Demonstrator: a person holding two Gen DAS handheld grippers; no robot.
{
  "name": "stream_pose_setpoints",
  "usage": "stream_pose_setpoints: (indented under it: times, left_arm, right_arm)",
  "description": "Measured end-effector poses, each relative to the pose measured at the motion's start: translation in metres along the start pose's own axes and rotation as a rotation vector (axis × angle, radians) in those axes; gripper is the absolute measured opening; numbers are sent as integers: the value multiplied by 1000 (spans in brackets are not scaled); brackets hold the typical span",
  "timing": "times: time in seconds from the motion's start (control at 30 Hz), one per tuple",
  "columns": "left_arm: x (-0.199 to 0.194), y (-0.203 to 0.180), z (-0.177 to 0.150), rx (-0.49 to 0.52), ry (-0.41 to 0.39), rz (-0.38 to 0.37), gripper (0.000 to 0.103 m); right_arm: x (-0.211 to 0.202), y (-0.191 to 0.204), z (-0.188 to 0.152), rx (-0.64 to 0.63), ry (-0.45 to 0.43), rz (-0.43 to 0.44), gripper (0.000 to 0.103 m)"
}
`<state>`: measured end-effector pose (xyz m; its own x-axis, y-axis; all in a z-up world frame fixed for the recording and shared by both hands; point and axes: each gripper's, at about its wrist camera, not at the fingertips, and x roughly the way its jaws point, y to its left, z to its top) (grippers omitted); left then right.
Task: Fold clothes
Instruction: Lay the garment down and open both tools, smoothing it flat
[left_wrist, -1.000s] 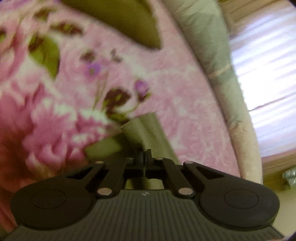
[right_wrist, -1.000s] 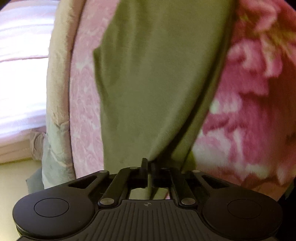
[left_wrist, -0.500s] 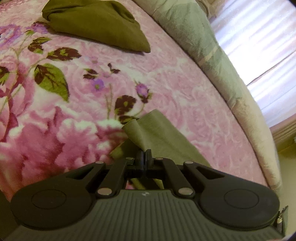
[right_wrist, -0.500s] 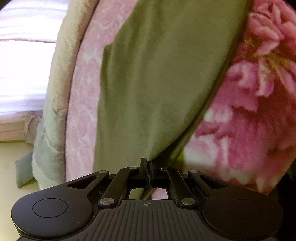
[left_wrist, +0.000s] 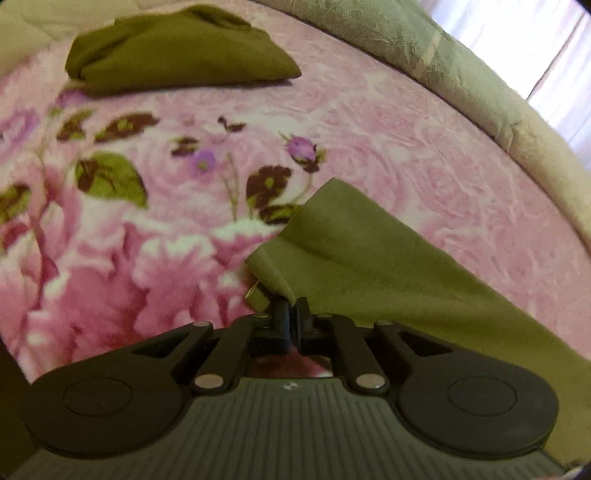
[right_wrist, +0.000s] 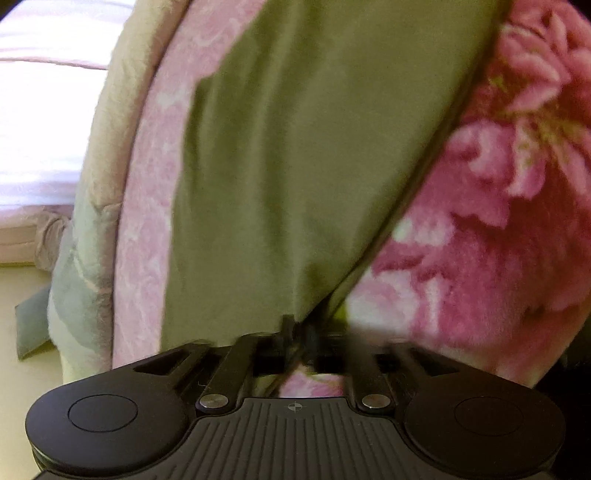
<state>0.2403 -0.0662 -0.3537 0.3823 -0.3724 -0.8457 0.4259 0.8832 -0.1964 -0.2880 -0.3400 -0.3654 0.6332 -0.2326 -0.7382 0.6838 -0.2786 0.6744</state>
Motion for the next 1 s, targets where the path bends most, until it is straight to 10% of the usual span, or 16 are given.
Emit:
stream_pose_setpoints:
  times: [0.4, 0.63, 0.73, 1.0]
  left_arm:
    - [-24, -68, 4, 12, 67, -37, 13]
    - [-18, -131, -15, 37, 108, -87, 17]
    - [-16, -149, -27, 40, 122, -95, 18]
    - [-12, -184, -63, 100, 154, -58, 22]
  right_arm:
    - [-125, -81, 94, 144, -434, -59, 50]
    - [-138, -113, 149, 182, -491, -52, 50]
    - [-132, -114, 166, 137, -463, -85, 2]
    - [-125, -105, 178, -75, -470, -239, 0]
